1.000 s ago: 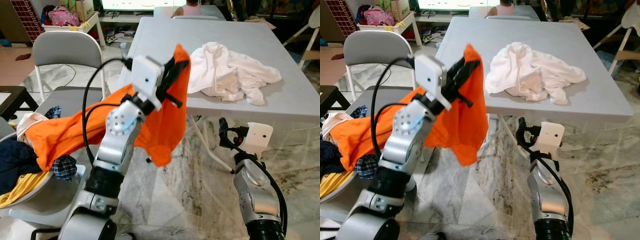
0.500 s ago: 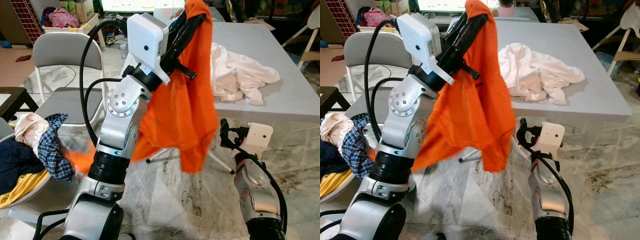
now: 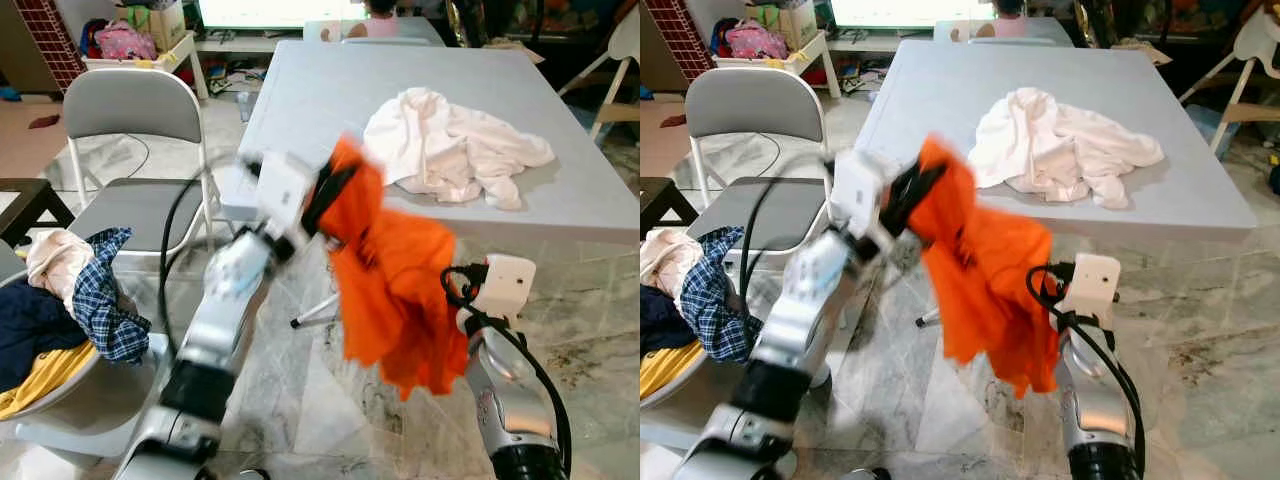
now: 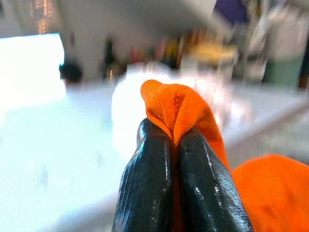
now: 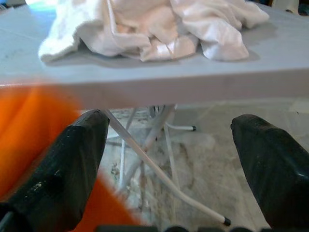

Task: Hang hanger

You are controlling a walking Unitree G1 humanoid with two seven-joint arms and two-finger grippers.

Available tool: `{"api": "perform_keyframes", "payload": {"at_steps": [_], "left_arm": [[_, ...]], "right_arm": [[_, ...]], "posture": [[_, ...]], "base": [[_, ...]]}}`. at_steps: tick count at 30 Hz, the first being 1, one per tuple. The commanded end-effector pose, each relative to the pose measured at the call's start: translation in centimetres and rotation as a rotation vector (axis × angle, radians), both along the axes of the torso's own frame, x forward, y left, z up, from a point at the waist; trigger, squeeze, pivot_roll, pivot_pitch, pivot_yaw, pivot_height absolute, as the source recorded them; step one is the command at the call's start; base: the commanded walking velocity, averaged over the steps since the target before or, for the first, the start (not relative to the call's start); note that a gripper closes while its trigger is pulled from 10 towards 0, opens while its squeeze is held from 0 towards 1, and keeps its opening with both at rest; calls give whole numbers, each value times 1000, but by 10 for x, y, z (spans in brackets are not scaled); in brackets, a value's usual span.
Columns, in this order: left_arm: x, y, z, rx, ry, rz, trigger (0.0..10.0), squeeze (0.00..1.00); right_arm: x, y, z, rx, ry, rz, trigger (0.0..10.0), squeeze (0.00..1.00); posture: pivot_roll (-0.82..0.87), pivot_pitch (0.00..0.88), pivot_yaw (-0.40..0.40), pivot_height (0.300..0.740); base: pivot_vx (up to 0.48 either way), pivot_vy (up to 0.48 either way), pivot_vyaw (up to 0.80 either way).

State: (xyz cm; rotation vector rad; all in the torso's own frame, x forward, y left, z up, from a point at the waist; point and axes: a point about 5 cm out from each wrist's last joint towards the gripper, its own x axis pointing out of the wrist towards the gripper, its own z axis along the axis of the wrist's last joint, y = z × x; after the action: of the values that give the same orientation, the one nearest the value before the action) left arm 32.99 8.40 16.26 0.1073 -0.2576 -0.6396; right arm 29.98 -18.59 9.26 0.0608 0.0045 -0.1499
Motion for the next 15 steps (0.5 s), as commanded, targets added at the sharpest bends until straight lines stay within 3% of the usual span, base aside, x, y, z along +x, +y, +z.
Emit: {"api": "perform_keyframes", "payload": {"at_steps": [1, 7, 12, 15], "left_arm": [[-3, 9, -19, 65, 29, 41, 10000, 0], [-23, 21, -63, 165, 138, 61, 10000, 0], [-28, 21, -69, 200, 138, 14, 10000, 0], [-28, 18, -70, 268, 140, -53, 10000, 0]], "right_arm": [[-1, 0, 2, -8, -7, 1, 10000, 0], [-4, 0, 0, -13, 4, -5, 10000, 0], [-5, -4, 2, -14, -1, -15, 10000, 0], [-4, -7, 4, -13, -4, -20, 10000, 0]], "posture": [[26, 125, 18, 740], [28, 140, 13, 740], [30, 147, 11, 740], [24, 150, 15, 740]], "base": [[0, 0, 0], [0, 0, 0], [0, 0, 0], [0, 0, 0]]}}
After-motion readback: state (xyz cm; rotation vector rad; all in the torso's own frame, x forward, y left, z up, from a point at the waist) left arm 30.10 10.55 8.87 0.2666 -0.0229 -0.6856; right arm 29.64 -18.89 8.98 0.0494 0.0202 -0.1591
